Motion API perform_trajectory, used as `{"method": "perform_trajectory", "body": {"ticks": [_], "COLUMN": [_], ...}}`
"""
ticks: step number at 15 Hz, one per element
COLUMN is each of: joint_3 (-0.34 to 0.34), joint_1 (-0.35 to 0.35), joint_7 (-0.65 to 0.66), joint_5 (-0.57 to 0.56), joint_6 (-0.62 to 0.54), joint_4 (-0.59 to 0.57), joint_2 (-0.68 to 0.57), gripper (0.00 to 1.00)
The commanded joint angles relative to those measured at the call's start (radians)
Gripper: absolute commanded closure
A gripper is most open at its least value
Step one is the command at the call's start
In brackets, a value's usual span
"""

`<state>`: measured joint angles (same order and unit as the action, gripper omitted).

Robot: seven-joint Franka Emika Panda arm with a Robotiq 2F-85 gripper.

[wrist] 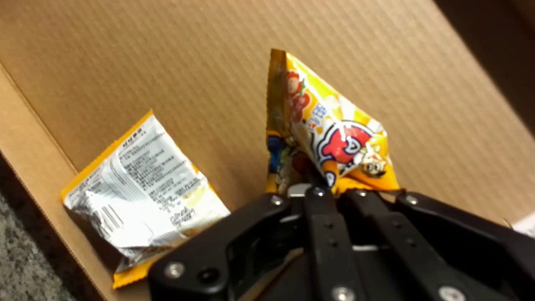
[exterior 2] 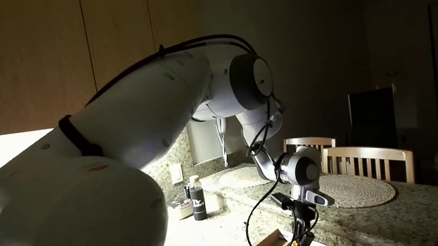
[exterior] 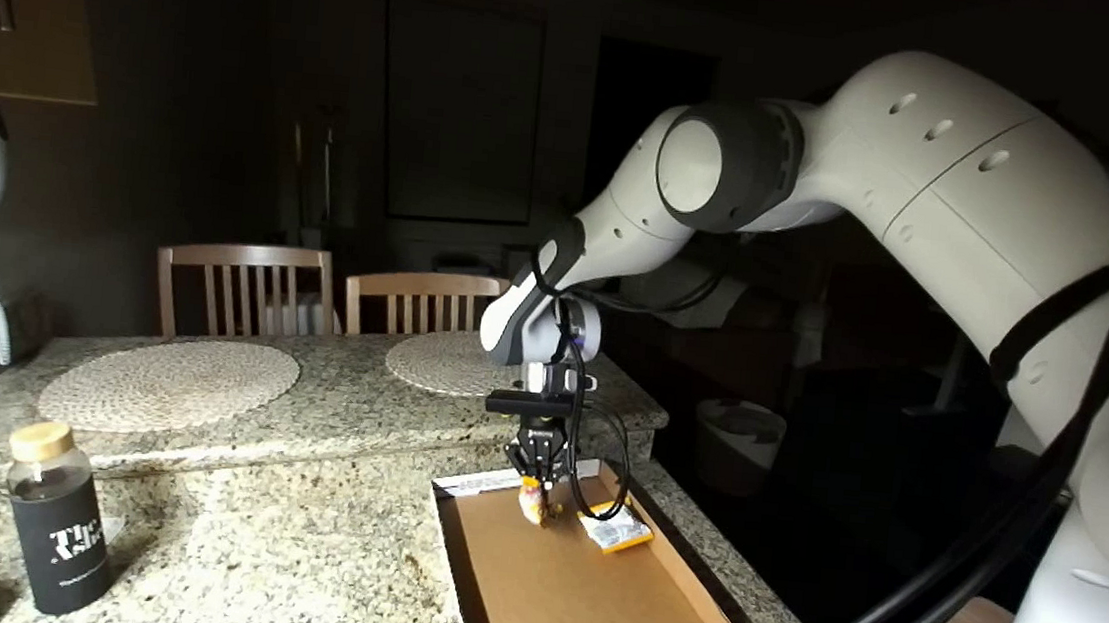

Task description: Remove the two sachets out of the box, one at a time

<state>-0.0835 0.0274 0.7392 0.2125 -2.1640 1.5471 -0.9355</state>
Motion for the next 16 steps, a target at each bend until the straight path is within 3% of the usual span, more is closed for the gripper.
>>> {"method": "perform_trajectory", "body": {"ticks": [1,6,12,13,14,16], "joint_3": [0.021,0.016,-0.020,-0.032,-0.043,-0.058], "joint_1": [-0.044,-0.044,0.000,0.014,0.025,0.041], "joint_7": [-0.052,-0.028,0.036,0.052,0.059,0.062], "joint_5": [0.081,0.140,0.137,0.135,0.134,0.139], "joint_6": [-0.144,-0.389,-0.786,-0.848,-0.889,-0.944], "joint_4": [0.160,0.211,0.221,0.230,0.237,0.251], "joint_2": [0.184,0.303,0.282,0.276,0.270,0.261], "gripper": [1.00,0.99,0.97,0.71,0.71,0.59]}}
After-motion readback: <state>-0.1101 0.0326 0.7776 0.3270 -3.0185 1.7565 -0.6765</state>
